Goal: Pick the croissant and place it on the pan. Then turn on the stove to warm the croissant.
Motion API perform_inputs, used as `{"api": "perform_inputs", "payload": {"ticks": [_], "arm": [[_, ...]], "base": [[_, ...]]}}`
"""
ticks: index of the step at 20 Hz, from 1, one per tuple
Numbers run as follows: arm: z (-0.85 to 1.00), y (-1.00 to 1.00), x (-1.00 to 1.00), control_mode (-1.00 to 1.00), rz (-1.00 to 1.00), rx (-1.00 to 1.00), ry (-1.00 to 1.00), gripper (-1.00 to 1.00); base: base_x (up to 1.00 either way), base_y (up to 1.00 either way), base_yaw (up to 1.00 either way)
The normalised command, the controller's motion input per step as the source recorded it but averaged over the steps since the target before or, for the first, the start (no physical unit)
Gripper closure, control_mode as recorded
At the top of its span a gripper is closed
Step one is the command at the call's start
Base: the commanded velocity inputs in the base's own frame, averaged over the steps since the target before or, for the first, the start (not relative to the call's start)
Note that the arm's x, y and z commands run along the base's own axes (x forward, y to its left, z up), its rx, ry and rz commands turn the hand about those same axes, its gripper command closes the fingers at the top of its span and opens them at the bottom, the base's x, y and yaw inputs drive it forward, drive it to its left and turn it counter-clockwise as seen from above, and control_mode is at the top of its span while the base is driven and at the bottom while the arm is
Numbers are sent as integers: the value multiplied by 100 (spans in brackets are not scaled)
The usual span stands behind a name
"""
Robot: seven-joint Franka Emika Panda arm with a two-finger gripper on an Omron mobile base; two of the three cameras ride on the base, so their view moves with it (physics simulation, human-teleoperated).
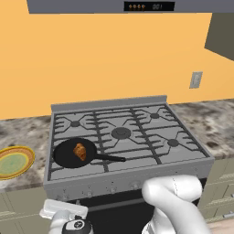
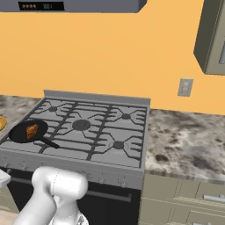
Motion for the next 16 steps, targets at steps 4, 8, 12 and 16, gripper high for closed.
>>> {"api": "perform_inputs", "payload": {"ticks": [4,8,12,16], "arm": [[-17,4,11,-100,0,0,0,-100],[-13,20,11,-100,0,0,0,-100],[-10,30,15,-100,0,0,0,-100],[-14,21,15,-100,0,0,0,-100]], "base": [[0,0,0],[0,0,0],[0,0,0],[0,0,0]]}}
